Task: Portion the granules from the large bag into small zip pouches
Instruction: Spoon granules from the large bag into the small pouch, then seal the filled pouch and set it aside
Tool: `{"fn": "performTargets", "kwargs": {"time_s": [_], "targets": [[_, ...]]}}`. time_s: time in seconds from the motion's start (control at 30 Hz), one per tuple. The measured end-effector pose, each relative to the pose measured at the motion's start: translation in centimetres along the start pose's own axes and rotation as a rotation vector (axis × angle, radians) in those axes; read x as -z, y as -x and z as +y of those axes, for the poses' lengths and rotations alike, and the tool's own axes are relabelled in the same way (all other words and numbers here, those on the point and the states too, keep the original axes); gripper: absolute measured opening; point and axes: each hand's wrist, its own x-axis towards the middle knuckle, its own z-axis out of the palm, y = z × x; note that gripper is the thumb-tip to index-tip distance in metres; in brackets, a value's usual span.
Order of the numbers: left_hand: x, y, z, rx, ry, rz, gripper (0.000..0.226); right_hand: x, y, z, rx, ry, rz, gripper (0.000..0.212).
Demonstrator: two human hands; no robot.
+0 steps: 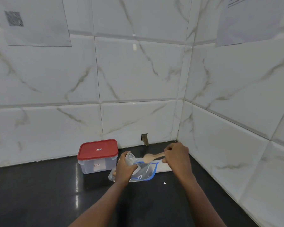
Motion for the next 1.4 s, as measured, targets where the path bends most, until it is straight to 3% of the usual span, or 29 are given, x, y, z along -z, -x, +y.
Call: {"fn": "performTargets", "kwargs": {"time_s": [0.13,0.37,0.6,0.67,0.73,0.83,0.93,1.0,1.07,1.17,1.2,1.4], "targets": [[0.1,0.1,0.2,-0.049,-0.041,0.002,0.063,-0.7,0.0,1.4,-0.128,0.150,-0.076,0.011],[-0.3,1.1,-0.4,-0.161,-0.095,-0.116,0.057,-9.5,0.2,4.7,-0.110,0.050,-0.029,0.025],[-0.4,2.0,-2.5,-0.123,-0.162,-0.360,0.088,-11.1,2.7,6.8,-0.173,0.160,-0.199,0.028],[-0.3,2.2,-2.3,-0.088,-0.078,-0.346,0.098,-10.3,3.1,7.0,-0.140,0.308,-0.210,0.025],[-0.2,2.3,-1.0,-0.015,0.080,-0.293,0.094,-9.1,2.7,6.6,-0.092,0.401,-0.118,0.023],[-0.4,1.8,1.2,0.080,0.384,-0.321,0.094,-7.8,1.4,5.1,0.001,0.122,-0.056,0.022],[-1.4,0.6,1.9,0.130,0.512,-0.289,0.104,-7.2,0.4,3.5,-0.021,-0.367,-0.249,0.036],[-1.8,0.3,2.7,0.186,0.527,-0.264,0.096,-7.2,0.1,3.1,0.007,-0.406,-0.228,0.035],[-2.2,0.3,3.5,0.196,0.544,-0.249,0.082,-7.1,-0.3,3.1,0.025,-0.387,-0.125,0.021],[-1.9,0.8,4.3,0.052,0.525,-0.173,0.038,-6.6,-0.8,3.3,0.003,-0.447,-0.030,0.001],[-1.7,1.0,4.5,-0.003,0.520,-0.159,0.029,-6.5,-1.1,3.4,-0.001,-0.459,-0.005,0.005],[-1.4,0.7,4.6,-0.064,0.426,-0.054,0.014,-5.4,-2.4,4.0,0.022,-0.447,0.022,0.005]]}}
